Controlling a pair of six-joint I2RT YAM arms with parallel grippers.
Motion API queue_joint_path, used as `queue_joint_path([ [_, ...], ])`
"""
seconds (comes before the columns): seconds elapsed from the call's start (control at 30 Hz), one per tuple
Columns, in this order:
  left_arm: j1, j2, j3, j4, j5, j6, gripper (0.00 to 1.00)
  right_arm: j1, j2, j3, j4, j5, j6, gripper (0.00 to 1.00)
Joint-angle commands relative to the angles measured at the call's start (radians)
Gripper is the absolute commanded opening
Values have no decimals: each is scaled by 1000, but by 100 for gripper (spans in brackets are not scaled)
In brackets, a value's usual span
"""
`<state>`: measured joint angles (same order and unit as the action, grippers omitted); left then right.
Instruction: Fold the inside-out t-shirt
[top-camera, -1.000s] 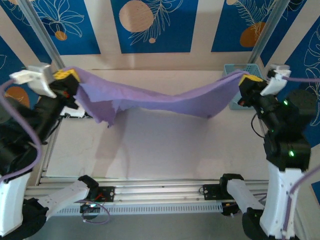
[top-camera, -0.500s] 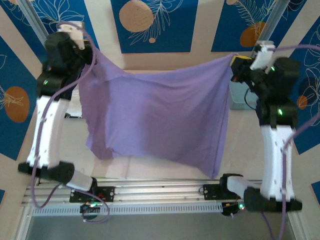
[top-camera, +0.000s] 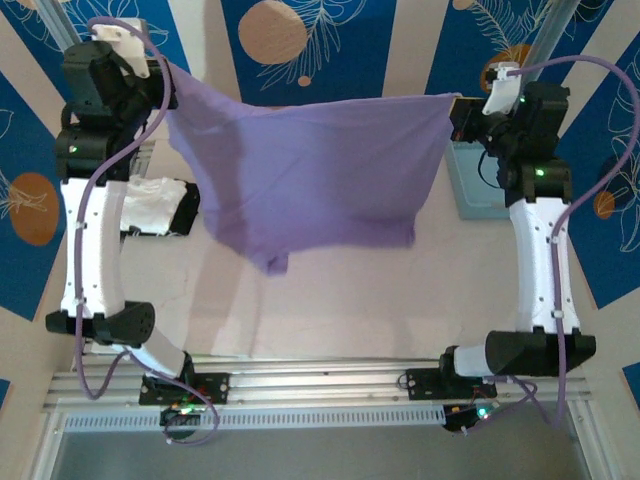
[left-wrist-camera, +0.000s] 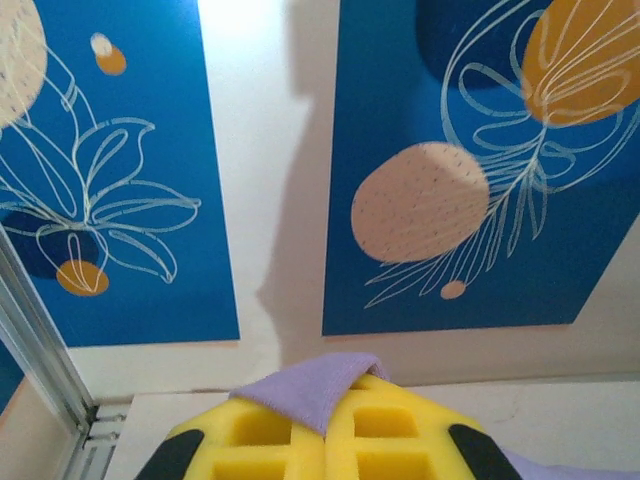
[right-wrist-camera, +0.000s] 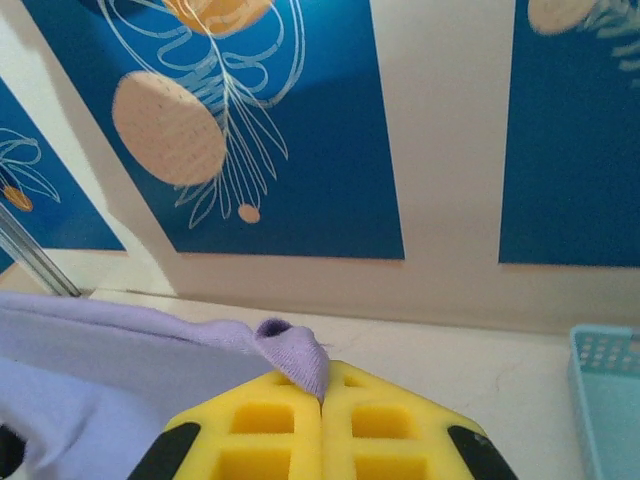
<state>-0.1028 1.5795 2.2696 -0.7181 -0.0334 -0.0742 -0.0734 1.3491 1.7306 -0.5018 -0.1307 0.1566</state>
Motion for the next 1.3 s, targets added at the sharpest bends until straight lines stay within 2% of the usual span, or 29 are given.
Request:
queue_joint_path([
  [0.0, 12, -114, 21, 35, 38, -22, 0, -13, -101, 50, -18, 2, -40, 0],
  [0.27, 12, -430, -101, 162, 117, -92, 0, -29, -339, 45, -65, 30, -40, 0],
  [0.4, 12, -516, -90, 199, 179, -130, 0, -29, -425, 105, -96, 40, -41, 0],
  [0.57, 12, -558, -27, 233, 176, -125, 0, -29, -458, 229, -143, 47, -58, 0],
  [0.7, 12, -512, 17, 224, 128, -83, 0, -29, -439, 280, -145, 55, -73, 0],
  [0.87, 12, -412, -15, 222, 116, -53, 0, -29, -388, 264, -136, 60, -91, 0],
  [1.13, 12, -291, -442, 476, 93, -52, 0, -26, -272, -13, 30, 69, -96, 0],
  [1.27, 12, -125, -610, 619, 96, -73, 0, -10, -108, -156, 163, 71, -84, 0],
])
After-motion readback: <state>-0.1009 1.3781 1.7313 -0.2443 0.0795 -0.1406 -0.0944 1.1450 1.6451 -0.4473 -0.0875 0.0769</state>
